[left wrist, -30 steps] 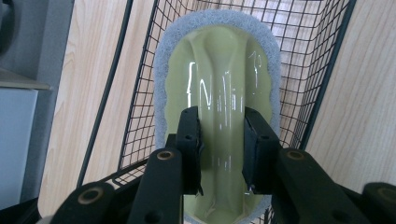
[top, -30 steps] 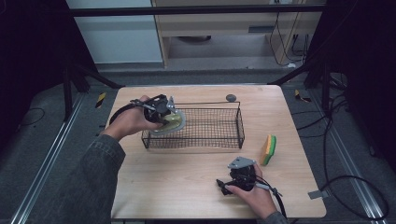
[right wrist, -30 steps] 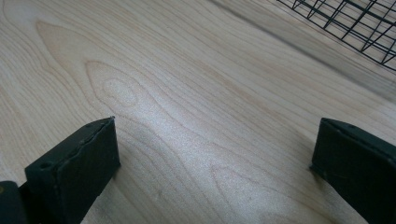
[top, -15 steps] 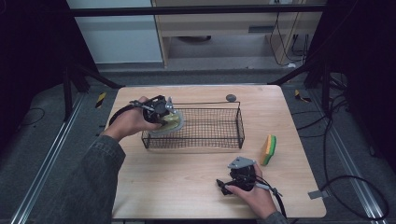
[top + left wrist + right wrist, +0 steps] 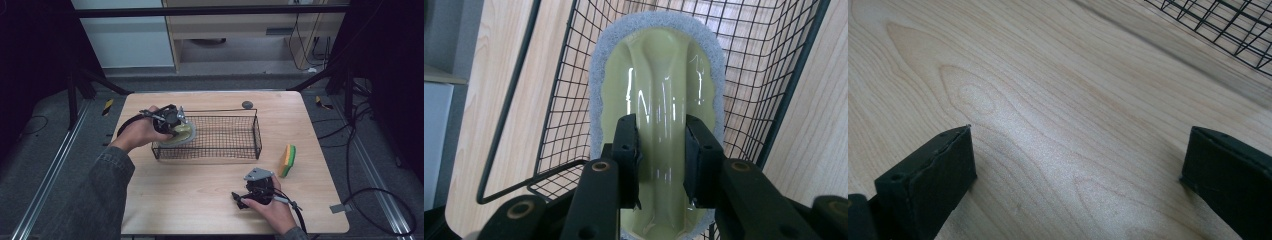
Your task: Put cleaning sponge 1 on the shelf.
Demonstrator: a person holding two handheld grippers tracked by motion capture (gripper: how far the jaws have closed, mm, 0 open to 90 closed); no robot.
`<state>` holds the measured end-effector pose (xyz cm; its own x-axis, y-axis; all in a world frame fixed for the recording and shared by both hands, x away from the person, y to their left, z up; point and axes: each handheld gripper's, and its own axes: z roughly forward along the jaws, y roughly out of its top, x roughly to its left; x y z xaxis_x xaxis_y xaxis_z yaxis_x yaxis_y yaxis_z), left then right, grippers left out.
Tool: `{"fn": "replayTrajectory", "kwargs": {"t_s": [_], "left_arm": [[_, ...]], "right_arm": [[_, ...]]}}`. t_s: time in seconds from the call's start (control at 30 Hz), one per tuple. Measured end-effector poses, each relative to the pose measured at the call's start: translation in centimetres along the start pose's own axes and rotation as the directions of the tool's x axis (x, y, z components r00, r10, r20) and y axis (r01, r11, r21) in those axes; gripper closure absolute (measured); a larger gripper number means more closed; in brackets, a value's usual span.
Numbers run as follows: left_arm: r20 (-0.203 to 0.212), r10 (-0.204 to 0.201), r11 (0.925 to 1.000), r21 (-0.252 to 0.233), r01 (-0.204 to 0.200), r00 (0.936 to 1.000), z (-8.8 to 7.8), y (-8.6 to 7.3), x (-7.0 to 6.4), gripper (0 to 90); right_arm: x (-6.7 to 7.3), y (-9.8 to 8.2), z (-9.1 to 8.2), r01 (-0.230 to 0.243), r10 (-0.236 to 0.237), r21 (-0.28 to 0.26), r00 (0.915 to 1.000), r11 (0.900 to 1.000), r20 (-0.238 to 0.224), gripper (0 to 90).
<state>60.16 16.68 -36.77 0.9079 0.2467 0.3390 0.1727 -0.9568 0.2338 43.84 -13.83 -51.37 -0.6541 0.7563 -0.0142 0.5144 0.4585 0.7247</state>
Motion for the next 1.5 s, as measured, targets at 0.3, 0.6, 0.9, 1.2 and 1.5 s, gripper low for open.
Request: {"fn": "replayTrajectory", "kwargs": {"t_s": [0.3, 0.6, 0.9, 1.2, 1.5], "left_arm": [[0.012, -0.004, 0.9999, 0.011, 0.004, 0.9999, 1.0, 0.0, -0.3, 70.3], [0.044, 0.0, 0.9997, 0.026, -0.001, 0.999, 2.5, 0.4, -0.4, 70.2], [0.058, -0.011, 0.9994, 0.034, 0.009, 0.9983, 3.4, 0.6, -0.6, 65.9], [0.051, -0.048, 0.9987, -0.013, 0.049, 0.9976, 2.5, 0.2, -0.6, 61.2], [0.026, -0.095, 0.9896, -0.106, 0.097, 0.9951, 0.3, 0.1, -1.0, 51.9]], "right_arm": [[0.0, 0.0, 0.0, 0.0, 0.0, -0.002, 1.0, 1.0, -0.001, 0.8], [0.0, 0.0, 0.0, 0.0, 0.0, -0.004, 1.0, 1.0, -0.002, 0.8], [0.0, 0.0, 0.0, -0.001, 0.001, -0.002, 1.0, 1.0, 0.0, 0.8], [0.0, 0.0, 0.0, 0.0, 0.0, -0.002, 1.0, 1.0, 0.0, 0.8], [0.0, 0.0, 0.0, 0.002, -0.002, -0.002, 1.0, 1.0, 0.003, 1.1]]}}
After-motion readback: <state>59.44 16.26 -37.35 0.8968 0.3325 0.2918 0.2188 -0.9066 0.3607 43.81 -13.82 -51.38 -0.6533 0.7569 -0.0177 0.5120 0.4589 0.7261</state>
